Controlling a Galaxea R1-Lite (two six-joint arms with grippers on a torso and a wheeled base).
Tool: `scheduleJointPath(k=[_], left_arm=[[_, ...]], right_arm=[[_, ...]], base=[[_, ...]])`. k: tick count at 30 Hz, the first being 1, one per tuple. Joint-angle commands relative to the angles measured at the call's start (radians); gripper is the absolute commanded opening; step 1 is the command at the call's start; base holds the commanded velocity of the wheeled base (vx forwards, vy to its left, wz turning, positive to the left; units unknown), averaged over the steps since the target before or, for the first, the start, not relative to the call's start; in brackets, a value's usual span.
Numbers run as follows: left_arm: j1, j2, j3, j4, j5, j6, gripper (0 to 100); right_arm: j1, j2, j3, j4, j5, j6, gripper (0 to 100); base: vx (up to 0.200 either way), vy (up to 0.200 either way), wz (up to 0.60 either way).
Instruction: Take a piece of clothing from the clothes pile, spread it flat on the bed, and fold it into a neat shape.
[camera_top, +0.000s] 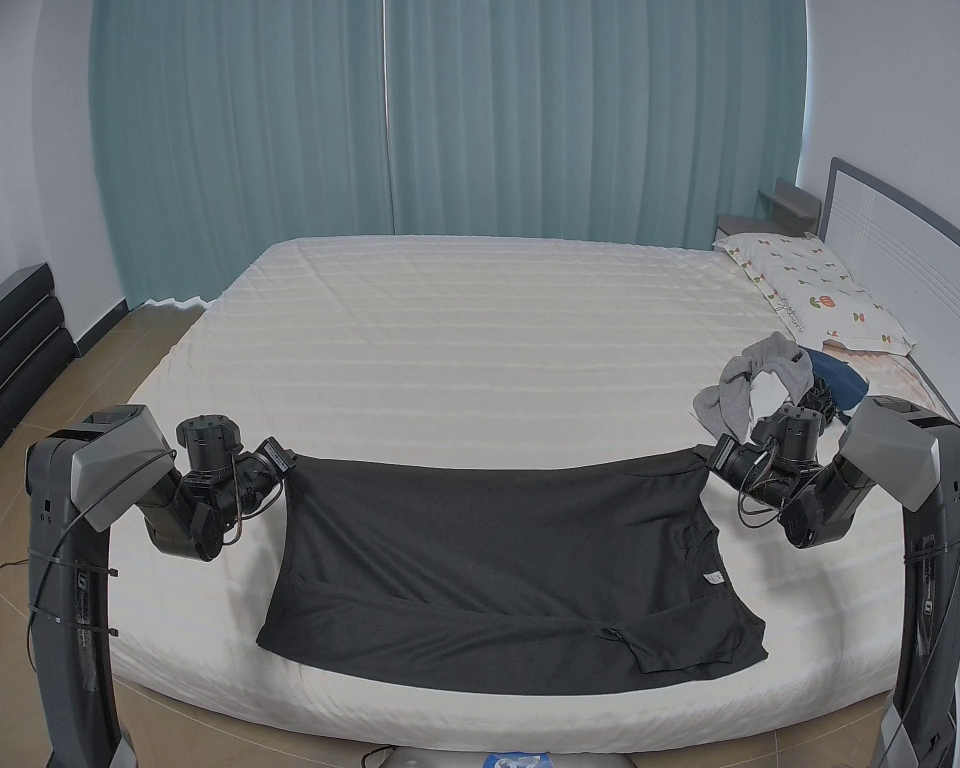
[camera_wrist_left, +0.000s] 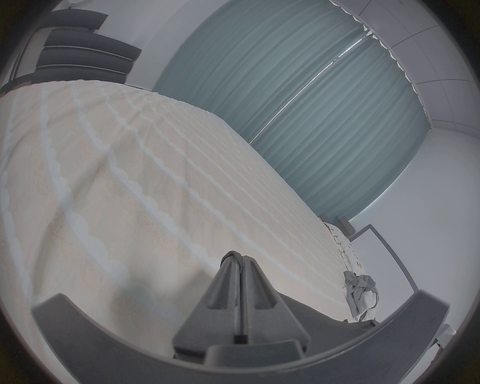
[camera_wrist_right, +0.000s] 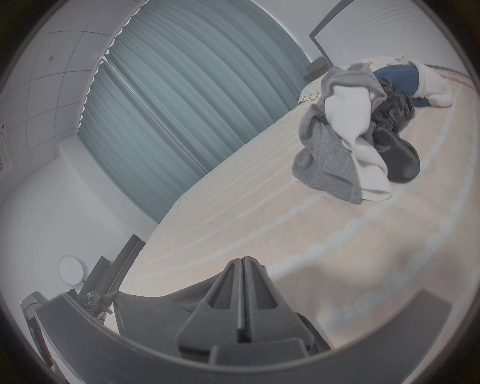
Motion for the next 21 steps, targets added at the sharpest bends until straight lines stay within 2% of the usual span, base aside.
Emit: scheduleJointPath(k=[1,12,17,21], left_arm=[[-0.001,0.06,-0.039,0.003,0.005,-0.002,0],[0.003,0.046,-0.005,-0.009,0.009,0.0,0],[0.009,-0.006,0.07,-0.025,0.009,0.006,0],[0.009,-0.034,0.161,-0.104,0.0,0.021,0]], right_arm=[[0.006,0.06,-0.031,-0.001,-0.004,0.002,0],[-0.003,-0.024,0.061,-0.015,0.01,0.003,0],[-0.012,-0.078,0.164,-0.051,0.029,0.002,0],[-0.025,-0.116,0.252,-0.081,0.058,-0.003,0]], base=[[0.0,0.0,0.0],[0.0,0.0,0.0],[0.0,0.0,0.0],[0.0,0.0,0.0]])
